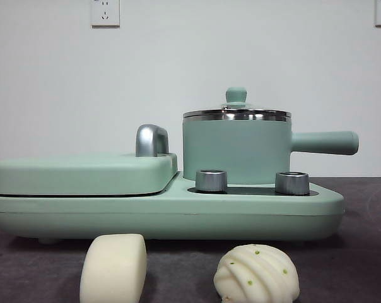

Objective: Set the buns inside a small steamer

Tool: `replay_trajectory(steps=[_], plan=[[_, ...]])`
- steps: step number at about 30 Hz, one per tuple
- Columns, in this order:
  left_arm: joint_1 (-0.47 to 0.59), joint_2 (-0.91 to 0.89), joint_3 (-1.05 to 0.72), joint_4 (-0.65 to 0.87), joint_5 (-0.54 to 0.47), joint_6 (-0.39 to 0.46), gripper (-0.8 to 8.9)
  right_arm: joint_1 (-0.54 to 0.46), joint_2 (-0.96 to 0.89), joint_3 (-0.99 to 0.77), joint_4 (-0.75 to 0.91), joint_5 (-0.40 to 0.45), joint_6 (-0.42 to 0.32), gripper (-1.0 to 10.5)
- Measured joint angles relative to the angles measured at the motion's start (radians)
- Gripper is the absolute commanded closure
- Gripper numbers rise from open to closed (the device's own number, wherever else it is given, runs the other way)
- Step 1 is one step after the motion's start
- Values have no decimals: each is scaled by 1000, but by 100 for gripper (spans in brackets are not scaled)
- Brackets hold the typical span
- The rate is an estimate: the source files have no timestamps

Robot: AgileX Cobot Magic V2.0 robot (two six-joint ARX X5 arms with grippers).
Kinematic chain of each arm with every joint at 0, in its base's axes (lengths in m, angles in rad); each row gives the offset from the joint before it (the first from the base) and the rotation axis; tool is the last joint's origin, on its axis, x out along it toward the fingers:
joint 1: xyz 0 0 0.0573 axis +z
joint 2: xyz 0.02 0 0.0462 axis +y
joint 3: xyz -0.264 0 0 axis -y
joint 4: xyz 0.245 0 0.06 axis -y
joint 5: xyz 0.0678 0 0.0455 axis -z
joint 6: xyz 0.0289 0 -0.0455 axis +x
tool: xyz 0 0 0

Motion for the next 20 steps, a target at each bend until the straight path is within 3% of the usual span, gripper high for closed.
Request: replay_trajectory(steps=[4,10,20], plan=[[0,0,0,92,0,-39,806,0,0,7,51,-41,61,932],[0,0,45,136,0,-43,805,0,0,112,70,-48,77,932],[0,144,304,-63,0,-28,804,0,130,370,21,-60,75,933]])
